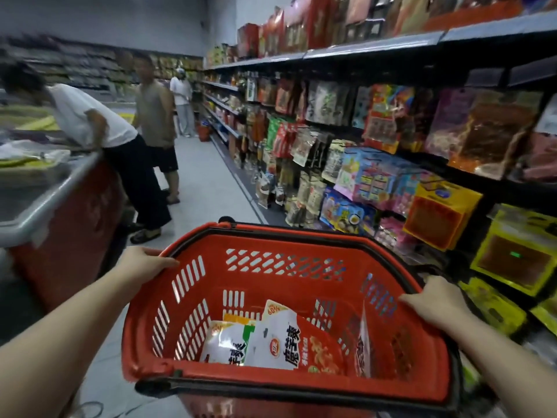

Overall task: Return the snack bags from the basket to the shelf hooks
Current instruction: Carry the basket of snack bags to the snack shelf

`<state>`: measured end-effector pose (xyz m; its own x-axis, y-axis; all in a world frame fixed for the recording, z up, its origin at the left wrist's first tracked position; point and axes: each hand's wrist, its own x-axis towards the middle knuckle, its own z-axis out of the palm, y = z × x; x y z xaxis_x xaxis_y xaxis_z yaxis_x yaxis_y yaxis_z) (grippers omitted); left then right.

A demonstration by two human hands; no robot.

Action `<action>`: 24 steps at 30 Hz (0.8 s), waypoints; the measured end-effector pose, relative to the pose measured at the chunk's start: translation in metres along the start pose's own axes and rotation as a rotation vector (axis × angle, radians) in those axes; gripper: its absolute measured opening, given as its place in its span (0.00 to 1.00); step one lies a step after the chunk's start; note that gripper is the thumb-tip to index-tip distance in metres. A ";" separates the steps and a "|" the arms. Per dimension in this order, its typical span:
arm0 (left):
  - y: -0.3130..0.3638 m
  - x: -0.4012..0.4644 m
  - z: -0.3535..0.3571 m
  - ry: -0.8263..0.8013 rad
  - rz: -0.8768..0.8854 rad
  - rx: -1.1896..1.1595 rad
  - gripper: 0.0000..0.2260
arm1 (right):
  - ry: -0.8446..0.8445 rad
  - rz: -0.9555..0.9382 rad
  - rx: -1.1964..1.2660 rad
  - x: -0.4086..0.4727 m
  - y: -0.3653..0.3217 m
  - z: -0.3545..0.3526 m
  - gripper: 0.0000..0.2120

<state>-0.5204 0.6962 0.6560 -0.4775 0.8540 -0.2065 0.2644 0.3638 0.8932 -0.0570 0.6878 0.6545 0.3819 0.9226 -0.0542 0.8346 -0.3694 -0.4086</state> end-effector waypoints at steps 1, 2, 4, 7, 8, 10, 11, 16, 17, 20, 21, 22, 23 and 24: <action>0.005 0.020 0.003 0.033 -0.011 -0.007 0.13 | -0.013 -0.045 0.004 0.028 -0.016 0.004 0.20; 0.010 0.039 0.007 0.065 -0.020 -0.016 0.13 | -0.025 -0.085 0.003 0.057 -0.034 0.008 0.18; 0.020 0.076 0.014 0.124 -0.043 -0.032 0.14 | -0.039 -0.143 0.003 0.121 -0.068 0.016 0.18; 0.040 0.126 0.022 0.203 -0.083 -0.046 0.12 | -0.076 -0.227 -0.005 0.203 -0.121 0.028 0.21; 0.047 0.143 0.024 0.222 -0.095 -0.055 0.12 | -0.087 -0.261 -0.007 0.227 -0.140 0.030 0.22; 0.061 0.178 0.026 0.270 -0.124 -0.077 0.12 | -0.112 -0.329 -0.013 0.274 -0.177 0.037 0.21; 0.068 0.196 0.028 0.289 -0.134 -0.086 0.12 | -0.124 -0.345 -0.016 0.295 -0.197 0.040 0.20; 0.095 0.307 0.032 0.348 -0.128 -0.128 0.16 | -0.137 -0.398 -0.001 0.401 -0.295 0.074 0.14; 0.099 0.334 0.032 0.349 -0.127 -0.131 0.17 | -0.141 -0.406 0.001 0.419 -0.315 0.081 0.13; 0.109 0.426 0.029 0.345 -0.109 -0.102 0.16 | -0.150 -0.377 -0.022 0.473 -0.372 0.109 0.12; 0.114 0.460 0.028 0.331 -0.097 -0.089 0.15 | -0.147 -0.364 -0.022 0.490 -0.392 0.118 0.11; 0.120 0.495 0.027 0.314 -0.085 -0.079 0.13 | -0.141 -0.349 -0.019 0.509 -0.412 0.127 0.11; 0.128 0.529 0.025 0.303 -0.075 -0.069 0.12 | -0.141 -0.331 -0.014 0.526 -0.431 0.135 0.09; 0.136 0.562 0.024 0.297 -0.064 -0.060 0.12 | -0.149 -0.309 -0.005 0.543 -0.451 0.142 0.10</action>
<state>-0.7330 1.2350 0.6522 -0.7179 0.6809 -0.1451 0.1799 0.3828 0.9061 -0.2823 1.3709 0.6795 0.0492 0.9969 -0.0614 0.9038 -0.0706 -0.4221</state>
